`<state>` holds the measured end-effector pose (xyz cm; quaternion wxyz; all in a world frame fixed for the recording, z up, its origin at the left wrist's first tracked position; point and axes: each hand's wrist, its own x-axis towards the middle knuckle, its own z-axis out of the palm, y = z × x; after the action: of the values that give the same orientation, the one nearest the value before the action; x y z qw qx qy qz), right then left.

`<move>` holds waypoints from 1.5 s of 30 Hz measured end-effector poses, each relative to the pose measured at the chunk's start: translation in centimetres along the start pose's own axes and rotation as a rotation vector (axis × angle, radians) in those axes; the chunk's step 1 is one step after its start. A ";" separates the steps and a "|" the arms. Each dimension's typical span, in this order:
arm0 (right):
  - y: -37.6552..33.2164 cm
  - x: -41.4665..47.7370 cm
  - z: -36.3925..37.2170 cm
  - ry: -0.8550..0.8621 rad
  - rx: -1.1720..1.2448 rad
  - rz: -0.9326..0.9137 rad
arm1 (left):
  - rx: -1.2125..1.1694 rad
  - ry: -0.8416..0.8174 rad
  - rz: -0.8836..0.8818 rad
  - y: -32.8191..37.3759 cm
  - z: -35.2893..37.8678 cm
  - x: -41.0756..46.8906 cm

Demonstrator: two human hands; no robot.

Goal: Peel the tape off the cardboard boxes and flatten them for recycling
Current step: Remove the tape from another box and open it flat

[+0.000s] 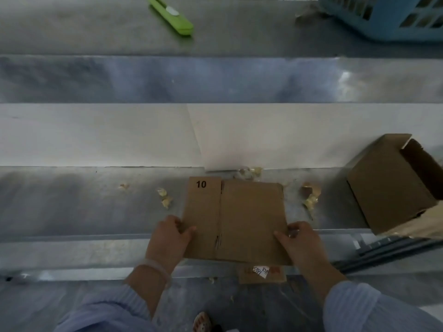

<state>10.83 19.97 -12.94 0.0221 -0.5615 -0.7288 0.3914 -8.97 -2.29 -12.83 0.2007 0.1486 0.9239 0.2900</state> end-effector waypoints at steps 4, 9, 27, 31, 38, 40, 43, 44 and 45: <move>1.7 -0.8 -1.7 -0.056 -0.038 -0.068 | 0.006 -0.026 -0.106 -0.3 0.9 -2.3; 3.5 -2.5 -3.2 -0.106 -0.046 -0.165 | -0.125 0.004 -0.161 -1.3 1.5 -7.2; -16.0 -17.5 14.6 -0.353 0.020 -0.651 | -0.131 0.523 -0.315 -21.0 -20.1 -17.6; -21.3 -24.3 22.2 -0.428 0.029 -0.720 | -0.138 0.605 -0.376 -28.8 -26.9 -19.4; -28.6 -32.7 32.2 -0.586 0.057 -0.723 | -0.154 0.697 -0.406 -38.9 -36.3 -20.5; -30.5 -33.8 34.4 -0.586 0.057 -0.722 | -0.171 0.703 -0.419 -41.0 -38.1 -19.9; -33.7 -35.0 37.9 -0.565 0.043 -0.740 | -0.185 0.705 -0.439 -44.1 -40.5 -18.0; -34.8 -35.2 39.1 -0.552 0.037 -0.748 | -0.183 0.704 -0.445 -45.1 -41.4 -17.1; -36.0 -35.3 40.4 -0.545 0.024 -0.755 | -0.182 0.700 -0.450 -46.1 -42.4 -15.9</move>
<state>-24.04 -33.82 -5.10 -0.0230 -0.1334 -0.8568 0.4976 -21.68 -65.01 -3.92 -0.0547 -0.1826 0.9164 0.3521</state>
